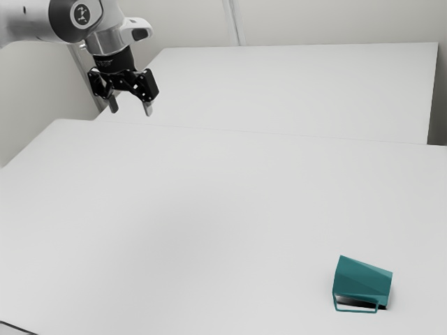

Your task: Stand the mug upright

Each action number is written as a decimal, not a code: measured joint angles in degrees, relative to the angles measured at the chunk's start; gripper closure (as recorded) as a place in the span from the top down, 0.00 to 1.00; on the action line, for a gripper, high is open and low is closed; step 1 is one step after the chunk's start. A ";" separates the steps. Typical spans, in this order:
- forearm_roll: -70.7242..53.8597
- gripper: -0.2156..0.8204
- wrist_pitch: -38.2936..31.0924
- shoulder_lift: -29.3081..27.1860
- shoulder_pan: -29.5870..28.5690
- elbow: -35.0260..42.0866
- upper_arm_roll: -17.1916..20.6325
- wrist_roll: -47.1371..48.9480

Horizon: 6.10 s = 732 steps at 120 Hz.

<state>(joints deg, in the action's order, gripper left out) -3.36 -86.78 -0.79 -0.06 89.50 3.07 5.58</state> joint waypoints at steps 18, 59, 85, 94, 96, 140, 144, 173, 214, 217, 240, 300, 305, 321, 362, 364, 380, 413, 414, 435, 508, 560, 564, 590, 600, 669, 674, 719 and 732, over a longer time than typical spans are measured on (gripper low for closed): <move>0.39 0.77 -0.07 0.02 -0.55 0.00 0.00 0.00; 11.54 0.77 -6.80 -0.30 -2.26 7.03 0.01 -3.33; 22.16 0.77 -17.33 -0.60 -2.57 16.09 0.52 -9.29; 25.99 0.77 -20.83 -1.16 -2.18 19.62 0.72 -11.70; 26.89 0.77 -21.56 -1.37 -2.09 20.38 0.81 -12.27; 43.70 0.77 -33.65 -4.59 0.10 33.42 6.30 -24.76; 45.83 0.77 -34.35 -4.66 0.05 34.39 6.68 -26.22; 62.64 0.76 -38.50 -4.57 0.20 40.91 9.43 -38.79; 75.57 0.76 -40.98 -4.13 1.31 45.71 13.28 -51.93; 76.34 0.76 -41.06 -4.08 1.33 45.84 13.50 -52.57; 80.93 0.76 -41.43 -3.92 1.12 46.97 16.31 -54.49; 92.23 0.77 -42.88 0.51 3.75 48.28 19.32 -53.18; 92.89 0.77 -43.23 1.09 4.03 48.26 19.41 -52.69; 94.75 0.77 -44.35 3.00 5.01 47.98 19.49 -51.32; 96.34 0.77 -47.28 6.55 7.51 45.73 19.43 -48.98; 96.37 0.77 -47.41 6.70 7.63 45.68 19.43 -48.90; 96.50 0.77 -48.43 7.62 8.56 44.84 19.43 -48.31; 96.45 0.77 -49.44 10.20 10.59 42.11 19.27 -47.46; 96.45 0.77 -49.45 10.24 10.63 42.07 19.26 -47.44; 96.44 0.77 -49.90 11.33 12.04 41.00 19.25 -47.08; 96.03 0.77 -53.00 16.92 16.97 35.01 18.90 -46.40; 96.01 0.64 -54.27 19.09 18.74 32.62 18.81 -46.17; 96.01 0.61 -54.33 19.12 18.77 32.61 18.81 -46.16; 95.98 0.38 -54.53 19.11 19.00 32.60 18.81 -46.11; 95.96 0.28 -54.57 19.13 19.03 32.60 18.80 -46.09; 92.36 0.05 -54.95 13.81 19.11 33.04 18.72 -45.32; 90.83 0.04 -54.96 12.88 18.81 33.14 18.56 -45.04; 62.99 0.03 -53.81 5.77 12.85 33.79 17.93 -36.49; 55.24 0.03 -52.47 3.80 10.70 34.30 17.91 -33.35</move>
<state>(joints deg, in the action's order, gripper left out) 51.88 -139.25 3.01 10.64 123.80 20.99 -27.77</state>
